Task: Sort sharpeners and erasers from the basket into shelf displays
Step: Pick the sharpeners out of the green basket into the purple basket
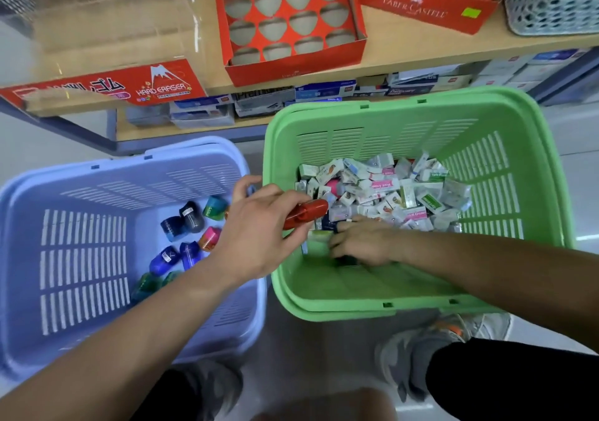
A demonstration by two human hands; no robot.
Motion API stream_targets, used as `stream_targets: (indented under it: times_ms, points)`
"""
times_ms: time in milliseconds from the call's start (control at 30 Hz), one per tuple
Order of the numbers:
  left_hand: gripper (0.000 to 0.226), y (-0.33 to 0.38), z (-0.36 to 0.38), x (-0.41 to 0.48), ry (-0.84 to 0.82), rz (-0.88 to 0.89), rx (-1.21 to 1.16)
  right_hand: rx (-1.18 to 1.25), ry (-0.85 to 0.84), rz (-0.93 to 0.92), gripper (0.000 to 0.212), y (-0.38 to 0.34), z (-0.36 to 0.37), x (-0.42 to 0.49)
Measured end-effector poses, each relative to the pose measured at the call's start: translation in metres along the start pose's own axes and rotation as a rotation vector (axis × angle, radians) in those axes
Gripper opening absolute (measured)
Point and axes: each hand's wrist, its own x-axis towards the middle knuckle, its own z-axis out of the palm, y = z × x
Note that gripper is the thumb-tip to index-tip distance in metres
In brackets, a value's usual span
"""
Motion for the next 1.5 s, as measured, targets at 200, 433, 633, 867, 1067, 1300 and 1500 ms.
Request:
stream_targets:
  times_ms: [200,433,633,867,1067,1300,1500]
  points:
    - [0.033,0.002,-0.002,0.000,-0.003,-0.002,0.001,0.257,0.224,0.130,0.059,0.005,-0.009,-0.016]
    - [0.037,0.006,-0.006,0.001,-0.045,-0.011,0.063,-0.023,0.207,0.202,0.062,-0.007,-0.023,-0.002]
    - [0.030,0.010,-0.006,0.002,-0.045,-0.021,0.083,-0.125,0.193,0.196,0.067,-0.008,-0.022,-0.001]
    - [0.029,0.009,-0.004,0.001,-0.028,-0.031,0.081,-0.135,0.089,0.124,0.062,-0.002,-0.019,-0.002]
    - [0.040,0.007,-0.007,0.001,-0.075,-0.014,0.062,0.138,0.173,0.202,0.047,0.000,-0.026,-0.004]
    - [0.028,0.001,-0.069,-0.003,-0.138,-0.224,-0.273,0.598,0.551,0.297,0.045,-0.025,-0.105,-0.053]
    - [0.015,-0.050,-0.112,-0.049,-0.091,-0.536,-0.270,0.666,0.906,0.241,0.041,-0.107,-0.191,-0.057]
